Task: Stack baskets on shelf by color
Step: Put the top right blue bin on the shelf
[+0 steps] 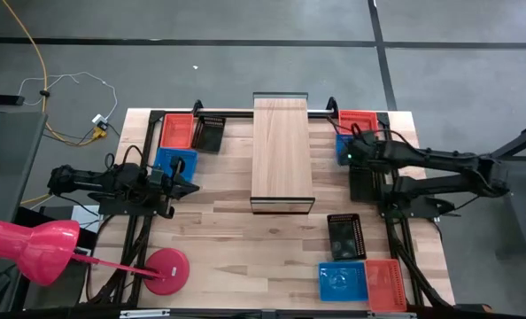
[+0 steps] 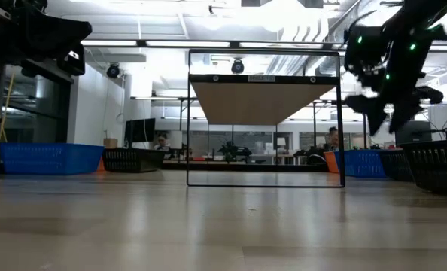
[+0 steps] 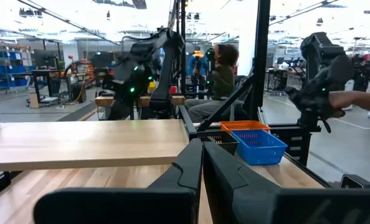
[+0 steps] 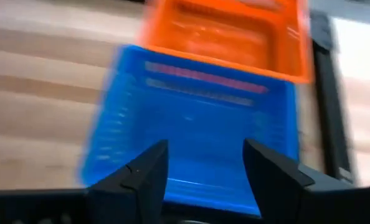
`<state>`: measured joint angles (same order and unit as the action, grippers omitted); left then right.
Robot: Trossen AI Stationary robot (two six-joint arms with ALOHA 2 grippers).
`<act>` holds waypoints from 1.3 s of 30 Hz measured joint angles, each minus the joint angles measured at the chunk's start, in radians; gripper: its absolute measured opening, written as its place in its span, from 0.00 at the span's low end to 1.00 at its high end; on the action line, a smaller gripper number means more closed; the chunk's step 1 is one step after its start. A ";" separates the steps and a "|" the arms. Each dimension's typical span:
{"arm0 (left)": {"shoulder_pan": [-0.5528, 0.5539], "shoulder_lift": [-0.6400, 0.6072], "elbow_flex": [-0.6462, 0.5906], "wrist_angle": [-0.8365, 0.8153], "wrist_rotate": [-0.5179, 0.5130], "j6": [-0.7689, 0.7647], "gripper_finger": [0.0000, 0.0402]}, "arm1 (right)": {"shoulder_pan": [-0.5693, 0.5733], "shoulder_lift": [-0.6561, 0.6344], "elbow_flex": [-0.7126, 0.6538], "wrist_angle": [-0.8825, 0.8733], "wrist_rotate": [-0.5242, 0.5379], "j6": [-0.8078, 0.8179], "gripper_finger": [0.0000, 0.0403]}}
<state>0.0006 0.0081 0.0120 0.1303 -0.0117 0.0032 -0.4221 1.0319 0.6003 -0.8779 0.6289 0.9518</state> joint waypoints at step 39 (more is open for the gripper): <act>0.000 0.000 0.000 0.000 0.000 0.000 0.01 | -0.366 0.295 0.001 0.043 -0.035 -0.071 0.03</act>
<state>0.0004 0.0080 0.0120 0.1303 -0.0118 0.0029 -0.7877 1.3273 0.6010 -0.8345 0.5941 0.8811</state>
